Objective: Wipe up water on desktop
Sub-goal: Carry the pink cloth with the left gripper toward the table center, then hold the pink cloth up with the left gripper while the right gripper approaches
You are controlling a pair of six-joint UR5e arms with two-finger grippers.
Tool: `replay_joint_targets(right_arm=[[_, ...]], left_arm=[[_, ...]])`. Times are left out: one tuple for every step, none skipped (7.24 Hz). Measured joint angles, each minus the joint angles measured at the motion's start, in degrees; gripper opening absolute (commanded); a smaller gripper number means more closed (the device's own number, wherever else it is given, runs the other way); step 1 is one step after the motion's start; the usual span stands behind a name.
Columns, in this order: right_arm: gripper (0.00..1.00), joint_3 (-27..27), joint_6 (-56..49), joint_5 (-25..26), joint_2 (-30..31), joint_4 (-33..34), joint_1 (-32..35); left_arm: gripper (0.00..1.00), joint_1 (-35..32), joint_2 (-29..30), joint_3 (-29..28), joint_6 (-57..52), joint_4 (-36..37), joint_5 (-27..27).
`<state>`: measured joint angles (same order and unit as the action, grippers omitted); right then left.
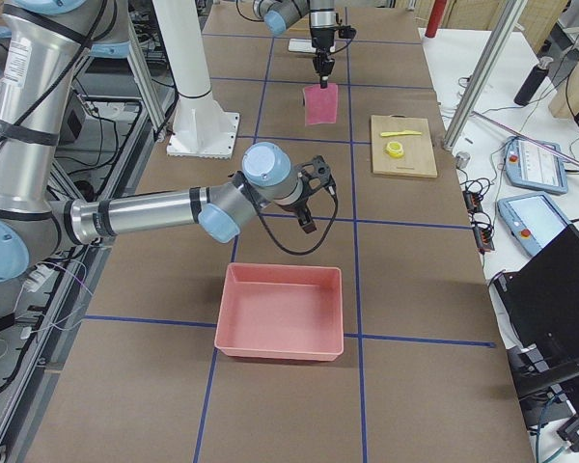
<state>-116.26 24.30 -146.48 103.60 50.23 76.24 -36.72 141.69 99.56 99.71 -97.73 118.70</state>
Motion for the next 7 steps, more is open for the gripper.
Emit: replay_joint_targets(right_arm=[[1.00,-0.9,5.9,0.2,-3.9,-1.9,-4.8],[0.99,-2.4,9.3,0.4,-7.1,-2.6,-8.8],[0.99,-4.4,10.8,1.0,-9.1,-2.9,-11.6],[0.99,-6.0,11.4,3.8,-10.0,-3.5,-14.2],[1.00,-7.2,11.9,9.0,-10.7,-4.2,-17.4],[1.00,-8.0,12.3,14.5,-11.0,-4.6,-20.8],[1.00,-8.5,12.5,18.8,-11.3,-4.8,-23.5]], left_arm=[[0.00,1.1,1.1,-0.4,0.5,-0.2,-0.3],[0.00,1.9,1.4,-0.7,0.7,-0.2,-0.3],[0.00,2.3,1.4,-1.4,0.9,-0.1,-0.3],[0.00,2.4,1.9,-3.4,1.5,-0.8,-0.6],[0.00,2.5,3.2,-6.7,3.6,-2.6,-1.6],[0.00,2.5,5.5,-10.6,6.5,-4.2,-3.3],[0.00,2.5,7.8,-13.9,8.2,-5.1,-4.6]])
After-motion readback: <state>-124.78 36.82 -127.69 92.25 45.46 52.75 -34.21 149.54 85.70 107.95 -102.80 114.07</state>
